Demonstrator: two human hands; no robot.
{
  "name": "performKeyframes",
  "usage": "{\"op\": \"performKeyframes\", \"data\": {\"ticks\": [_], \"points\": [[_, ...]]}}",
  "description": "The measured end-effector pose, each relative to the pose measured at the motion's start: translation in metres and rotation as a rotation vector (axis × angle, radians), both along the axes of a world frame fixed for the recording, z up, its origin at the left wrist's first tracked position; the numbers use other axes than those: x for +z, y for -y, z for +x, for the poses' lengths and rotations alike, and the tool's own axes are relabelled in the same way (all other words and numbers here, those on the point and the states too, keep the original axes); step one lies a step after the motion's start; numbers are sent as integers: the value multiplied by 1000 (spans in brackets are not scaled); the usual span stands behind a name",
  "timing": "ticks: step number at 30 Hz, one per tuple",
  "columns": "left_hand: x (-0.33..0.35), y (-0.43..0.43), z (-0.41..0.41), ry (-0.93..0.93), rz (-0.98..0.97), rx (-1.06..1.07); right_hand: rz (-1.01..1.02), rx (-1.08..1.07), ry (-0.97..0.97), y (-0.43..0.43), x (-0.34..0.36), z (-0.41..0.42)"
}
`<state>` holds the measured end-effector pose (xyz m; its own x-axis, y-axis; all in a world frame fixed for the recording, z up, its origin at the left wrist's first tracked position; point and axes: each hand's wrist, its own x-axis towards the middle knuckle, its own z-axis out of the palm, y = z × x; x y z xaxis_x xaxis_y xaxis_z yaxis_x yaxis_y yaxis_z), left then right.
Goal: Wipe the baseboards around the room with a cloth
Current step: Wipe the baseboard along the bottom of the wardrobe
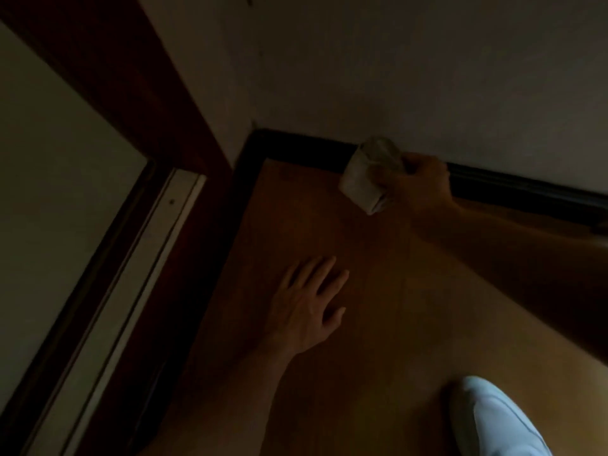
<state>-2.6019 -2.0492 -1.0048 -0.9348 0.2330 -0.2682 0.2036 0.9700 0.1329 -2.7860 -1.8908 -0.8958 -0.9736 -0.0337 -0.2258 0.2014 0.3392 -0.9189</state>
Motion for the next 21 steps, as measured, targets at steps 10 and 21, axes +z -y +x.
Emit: {"op": "performKeyframes", "data": {"ticks": [10,21], "points": [[0,13,2,2,67,-15,152,62,-71,-55,21,10],[-10,13,4,-79,161,65,237,-111,-214,13,-76,25]]}}
